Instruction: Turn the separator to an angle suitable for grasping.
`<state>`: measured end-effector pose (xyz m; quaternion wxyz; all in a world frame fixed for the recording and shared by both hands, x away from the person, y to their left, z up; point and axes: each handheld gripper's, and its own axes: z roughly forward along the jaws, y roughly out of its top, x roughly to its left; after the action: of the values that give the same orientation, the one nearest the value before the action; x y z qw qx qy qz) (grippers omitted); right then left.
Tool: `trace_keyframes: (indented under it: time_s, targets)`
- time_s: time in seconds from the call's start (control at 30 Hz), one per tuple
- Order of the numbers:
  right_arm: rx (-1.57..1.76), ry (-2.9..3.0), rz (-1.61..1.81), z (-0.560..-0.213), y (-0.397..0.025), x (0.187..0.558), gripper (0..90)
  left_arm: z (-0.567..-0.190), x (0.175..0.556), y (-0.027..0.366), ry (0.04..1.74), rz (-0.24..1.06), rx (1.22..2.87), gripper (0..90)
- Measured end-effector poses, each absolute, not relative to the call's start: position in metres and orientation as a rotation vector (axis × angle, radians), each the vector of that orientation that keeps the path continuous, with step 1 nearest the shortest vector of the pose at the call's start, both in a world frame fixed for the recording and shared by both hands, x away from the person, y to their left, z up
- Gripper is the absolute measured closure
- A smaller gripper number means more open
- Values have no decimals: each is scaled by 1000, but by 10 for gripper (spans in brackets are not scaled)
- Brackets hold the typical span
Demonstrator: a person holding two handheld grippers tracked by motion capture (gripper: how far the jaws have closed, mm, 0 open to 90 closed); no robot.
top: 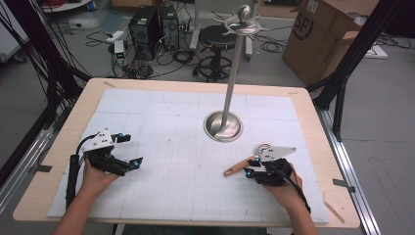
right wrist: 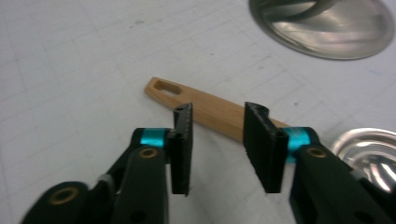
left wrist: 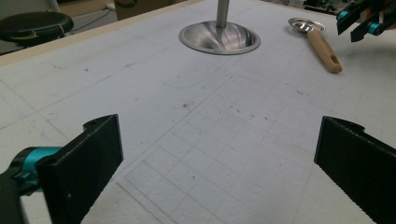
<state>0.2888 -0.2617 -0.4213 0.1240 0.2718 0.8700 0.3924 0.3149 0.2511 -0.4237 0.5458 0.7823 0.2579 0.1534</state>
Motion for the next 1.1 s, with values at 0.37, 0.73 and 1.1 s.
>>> trace_keyframes:
  time_s: [0.37, 0.73, 1.1]
  targets:
    - [766, 2616, 1146, -433, -235, 291, 883, -424, 316, 251, 611, 359, 1859, 17]
    - [833, 2535, 1051, -444, -205, 306, 888, -425, 316, 251, 611, 361, 1865, 17]
    - [920, 2454, 1098, -437, -207, 312, 887, -425, 316, 251, 614, 355, 1867, 17]
